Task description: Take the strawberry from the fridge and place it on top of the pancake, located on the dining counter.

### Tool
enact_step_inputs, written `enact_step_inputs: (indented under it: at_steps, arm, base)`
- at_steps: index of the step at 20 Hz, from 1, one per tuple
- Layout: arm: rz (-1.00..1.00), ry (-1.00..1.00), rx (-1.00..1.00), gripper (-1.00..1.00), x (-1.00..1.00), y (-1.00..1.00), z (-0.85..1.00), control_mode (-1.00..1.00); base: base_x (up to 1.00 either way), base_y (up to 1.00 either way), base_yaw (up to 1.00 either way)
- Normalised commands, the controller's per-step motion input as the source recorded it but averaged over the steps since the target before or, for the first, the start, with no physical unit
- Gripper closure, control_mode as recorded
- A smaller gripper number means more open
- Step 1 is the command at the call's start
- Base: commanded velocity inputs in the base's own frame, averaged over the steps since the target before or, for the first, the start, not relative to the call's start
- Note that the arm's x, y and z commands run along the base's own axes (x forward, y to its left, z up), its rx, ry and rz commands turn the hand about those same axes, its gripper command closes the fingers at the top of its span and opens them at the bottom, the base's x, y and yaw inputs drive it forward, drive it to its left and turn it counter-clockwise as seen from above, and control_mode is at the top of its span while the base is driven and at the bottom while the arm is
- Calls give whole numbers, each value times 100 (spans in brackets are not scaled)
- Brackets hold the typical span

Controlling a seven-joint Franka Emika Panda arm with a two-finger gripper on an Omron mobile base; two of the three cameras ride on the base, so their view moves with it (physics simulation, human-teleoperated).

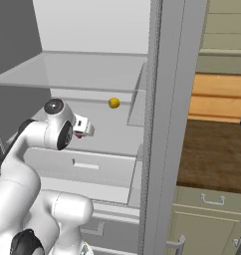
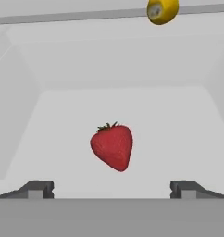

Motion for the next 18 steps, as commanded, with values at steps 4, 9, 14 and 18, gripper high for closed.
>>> enact_step_inputs:
  at_steps: [4,9,14,18]
  arm:
    - [0,2,0,-100,29,0,-13,-100]
    - [0,3,0,-100,25,0,-17,-100]
    - [0,2,0,-100,14,0,-19,-100]
    - [0,3,0,-100,11,0,-22,-100]
  base:
    - [0,0,0]
    - [0,0,0]
    - [0,0,0]
    - [0,0,0]
